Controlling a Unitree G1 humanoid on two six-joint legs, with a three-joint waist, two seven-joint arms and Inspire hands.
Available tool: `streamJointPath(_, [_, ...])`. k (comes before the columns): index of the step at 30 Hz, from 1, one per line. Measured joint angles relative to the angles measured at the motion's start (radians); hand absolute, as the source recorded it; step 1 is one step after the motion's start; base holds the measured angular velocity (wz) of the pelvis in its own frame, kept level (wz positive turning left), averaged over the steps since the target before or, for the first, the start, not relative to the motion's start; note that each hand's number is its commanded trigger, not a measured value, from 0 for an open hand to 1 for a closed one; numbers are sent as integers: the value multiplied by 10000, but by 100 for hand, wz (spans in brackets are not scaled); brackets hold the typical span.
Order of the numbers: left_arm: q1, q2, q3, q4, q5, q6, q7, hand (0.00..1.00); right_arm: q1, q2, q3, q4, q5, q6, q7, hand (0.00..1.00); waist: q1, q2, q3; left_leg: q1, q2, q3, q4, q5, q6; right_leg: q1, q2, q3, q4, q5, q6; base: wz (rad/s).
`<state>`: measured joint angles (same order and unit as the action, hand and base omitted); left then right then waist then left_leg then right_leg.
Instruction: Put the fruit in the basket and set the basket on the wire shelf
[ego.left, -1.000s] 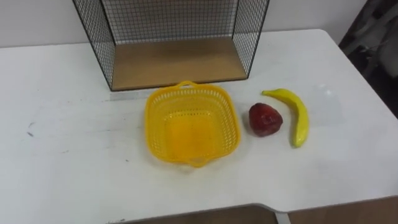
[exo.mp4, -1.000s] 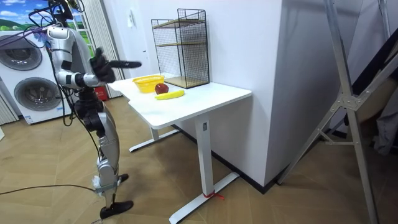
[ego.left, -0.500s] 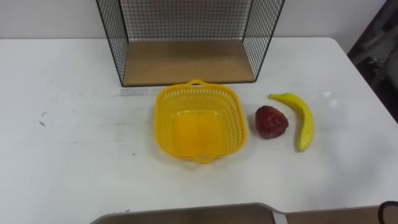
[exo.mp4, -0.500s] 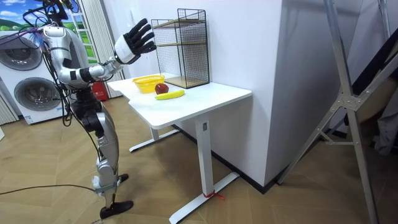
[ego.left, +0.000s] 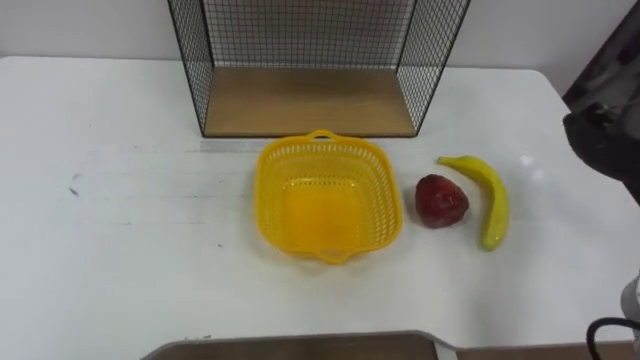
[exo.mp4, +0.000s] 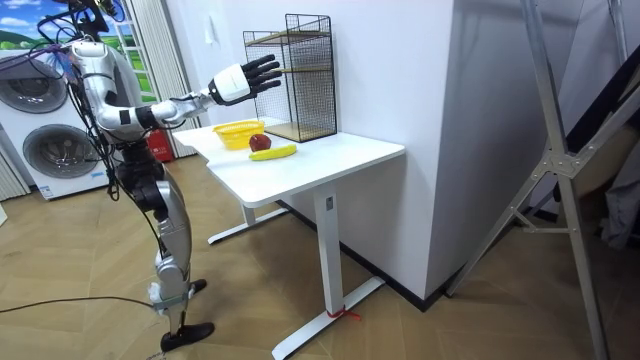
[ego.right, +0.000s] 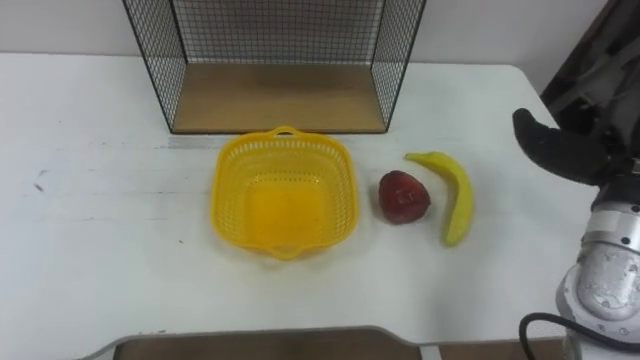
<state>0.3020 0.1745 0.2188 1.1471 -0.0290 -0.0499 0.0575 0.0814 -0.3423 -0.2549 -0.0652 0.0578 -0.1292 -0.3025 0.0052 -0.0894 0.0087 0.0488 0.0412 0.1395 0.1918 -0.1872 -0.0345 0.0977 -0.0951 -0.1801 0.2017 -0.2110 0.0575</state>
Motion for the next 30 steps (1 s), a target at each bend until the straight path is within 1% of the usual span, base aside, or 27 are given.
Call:
streamJointPath(3, [0, 16, -80, -8, 26, 1, -17, 0, -4, 0, 6, 13, -283, 0, 393, 0, 35, 37, 23, 3, 1, -108, 64, 0, -1, 78, 0, -123, -6, 0, 0, 11])
streamJointPath(9, [18, 16, -87, -32, 42, 24, -32, 0, -3, 0, 132, 157, -327, 7, 1197, 0, 69, 117, 49, -42, 1, -145, 68, 0, -2, 70, 1, -153, 0, 5, -8, 1])
streamJointPath(14, [3, 19, -99, -159, 426, 63, -23, 0, -4, 0, 415, 159, -357, 15, 1668, 0, 73, 99, 37, -86, -1, -205, 68, 1, -2, 80, 1, -199, -1, 4, -8, 2])
streamJointPath(19, [6, 19, -210, -273, 612, 67, -10, 0, -9, -1, 697, 189, -663, 17, 1977, 0, 214, 53, 18, -40, -1, -221, 74, 1, -3, 92, 2, -219, -2, 5, -8, 0])
streamJointPath(20, [5, 24, -342, -278, 682, 80, 12, 0, -9, 0, 819, 256, -675, 39, 2083, 0, 244, 41, 10, -33, -1, -239, 83, 1, -3, 114, 2, -238, -3, 5, -8, 6])
streamJointPath(21, [5, 24, -439, -281, 748, 105, 14, 0, -9, -1, 936, 276, -691, 188, 2233, 0, 263, 22, 13, -29, -3, -277, 96, 1, -3, 143, 2, -267, -5, 5, -8, 8])
streamJointPath(23, [6, 23, -502, -282, 822, 219, 28, 0, -9, 0, 1120, 337, -722, 340, 2412, 0, 270, -6, 7, -35, -3, -354, 121, 1, -3, 185, 2, -373, -12, 5, -8, 12])
streamJointPath(24, [5, 23, -577, -283, 827, 293, 47, 0, -9, 0, 1170, 386, -722, 377, 2558, 0, 263, -6, 6, -28, -3, -391, 136, 1, -3, 222, 2, -426, -31, 5, -8, 10])
streamJointPath(30, [7, 29, -777, -282, 892, 452, 74, 0, -12, -1, 1170, 733, -956, 443, 2929, 0, 286, -1, -8, -51, -9, -539, 164, 3, -15, 297, 17, -583, -162, 19, -31, 8])
